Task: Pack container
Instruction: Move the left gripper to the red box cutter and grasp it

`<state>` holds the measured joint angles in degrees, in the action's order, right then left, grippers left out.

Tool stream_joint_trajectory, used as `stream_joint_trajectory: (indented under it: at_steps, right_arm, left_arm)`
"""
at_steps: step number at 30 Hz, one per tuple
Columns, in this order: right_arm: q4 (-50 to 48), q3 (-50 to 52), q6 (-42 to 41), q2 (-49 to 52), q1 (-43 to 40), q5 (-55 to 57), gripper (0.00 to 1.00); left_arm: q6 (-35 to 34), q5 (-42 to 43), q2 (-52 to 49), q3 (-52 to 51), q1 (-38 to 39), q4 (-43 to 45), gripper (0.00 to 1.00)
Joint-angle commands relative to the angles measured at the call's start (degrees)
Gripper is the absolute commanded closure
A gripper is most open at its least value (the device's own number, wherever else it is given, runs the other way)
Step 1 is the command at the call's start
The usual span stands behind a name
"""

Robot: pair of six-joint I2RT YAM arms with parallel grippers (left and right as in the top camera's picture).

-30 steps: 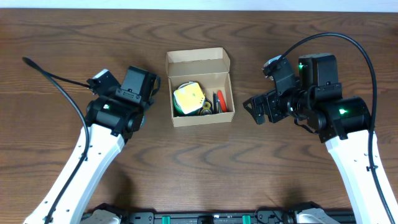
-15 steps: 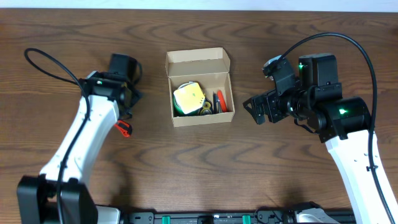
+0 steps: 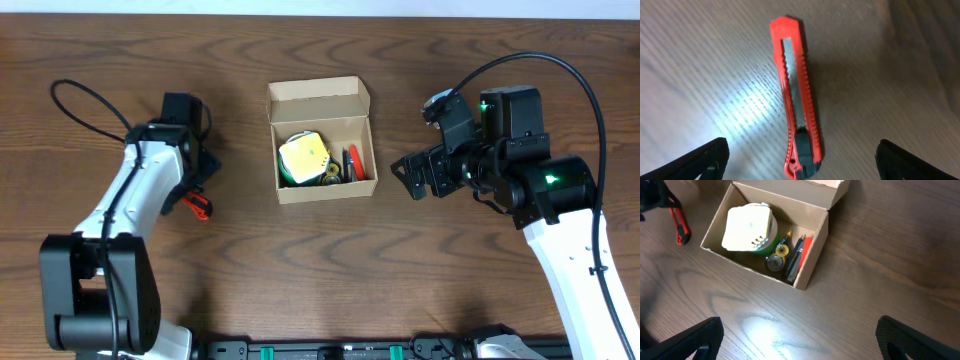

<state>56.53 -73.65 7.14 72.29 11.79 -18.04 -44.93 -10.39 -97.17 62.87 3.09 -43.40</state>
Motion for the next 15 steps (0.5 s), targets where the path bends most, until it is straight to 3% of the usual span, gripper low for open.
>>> stream_joint_trajectory:
  at_steps: [1,8,15]
  right_arm:
    - [0.1,-0.2,0.7,-0.7,-0.3,-0.3,0.01]
    - [0.1,-0.2,0.7,-0.7,-0.3,-0.3,0.01]
    - [0.1,-0.2,0.7,-0.7,-0.3,-0.3,0.01]
  left_arm:
    - [1.3,1.6,-0.7,-3.9,-0.5,2.6,0.06]
    - [1.3,4.0,-0.7,-7.6,-2.0,8.1,0.1]
    - [-1.8,3.9,-2.0,-8.0,-2.0,11.2,0.2]
